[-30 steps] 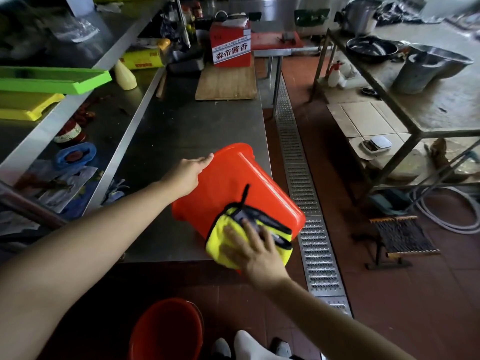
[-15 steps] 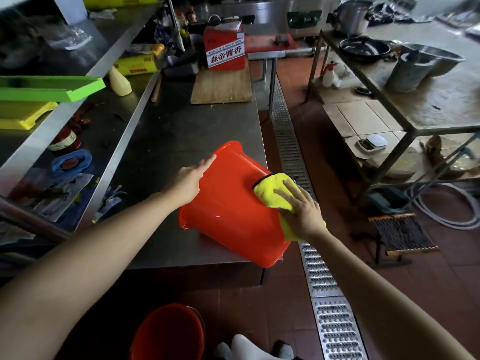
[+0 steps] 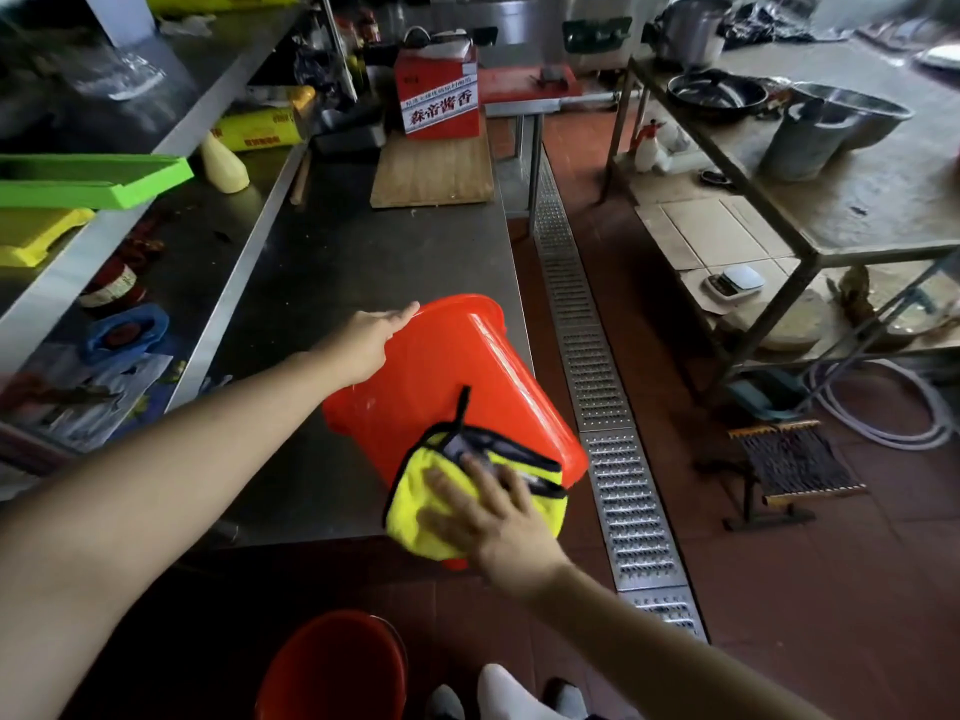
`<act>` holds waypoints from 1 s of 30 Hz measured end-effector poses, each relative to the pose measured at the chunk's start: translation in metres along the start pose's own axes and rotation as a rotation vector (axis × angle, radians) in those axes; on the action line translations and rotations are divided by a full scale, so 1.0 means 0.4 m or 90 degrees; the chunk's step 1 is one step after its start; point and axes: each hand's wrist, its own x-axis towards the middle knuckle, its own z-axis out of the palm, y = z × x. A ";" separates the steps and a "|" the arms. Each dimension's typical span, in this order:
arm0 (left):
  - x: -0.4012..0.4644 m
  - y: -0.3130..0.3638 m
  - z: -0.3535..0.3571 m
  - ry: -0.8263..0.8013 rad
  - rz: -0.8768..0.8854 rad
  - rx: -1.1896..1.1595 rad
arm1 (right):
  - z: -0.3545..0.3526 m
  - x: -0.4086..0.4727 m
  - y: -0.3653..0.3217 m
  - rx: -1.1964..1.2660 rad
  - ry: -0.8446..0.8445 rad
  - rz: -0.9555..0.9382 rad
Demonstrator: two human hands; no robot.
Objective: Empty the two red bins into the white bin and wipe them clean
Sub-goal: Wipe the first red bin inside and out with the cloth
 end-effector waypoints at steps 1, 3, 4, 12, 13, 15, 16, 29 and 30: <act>-0.002 -0.007 0.004 -0.002 -0.003 -0.007 | 0.011 -0.001 -0.023 -0.018 0.000 -0.020; -0.010 -0.028 0.009 0.001 -0.018 -0.024 | 0.015 -0.003 -0.016 -0.011 0.009 -0.008; -0.017 -0.038 0.010 0.005 -0.022 -0.030 | 0.009 -0.004 0.006 0.014 0.005 0.023; -0.028 -0.049 0.007 0.001 -0.042 -0.012 | -0.013 -0.018 0.262 0.447 0.075 0.461; -0.026 -0.043 0.004 -0.004 -0.047 -0.008 | -0.014 -0.018 0.279 0.558 0.094 0.546; -0.022 -0.031 -0.002 -0.006 -0.054 -0.004 | -0.021 -0.018 0.288 0.696 0.109 0.654; -0.021 -0.028 -0.001 -0.006 -0.058 -0.004 | -0.020 -0.018 0.280 0.669 0.118 0.643; -0.008 -0.073 -0.043 -0.098 -0.023 -0.125 | 0.006 0.167 -0.012 0.026 -0.065 0.173; -0.006 -0.080 -0.047 -0.106 -0.018 -0.145 | 0.001 0.215 -0.009 0.038 -0.070 0.204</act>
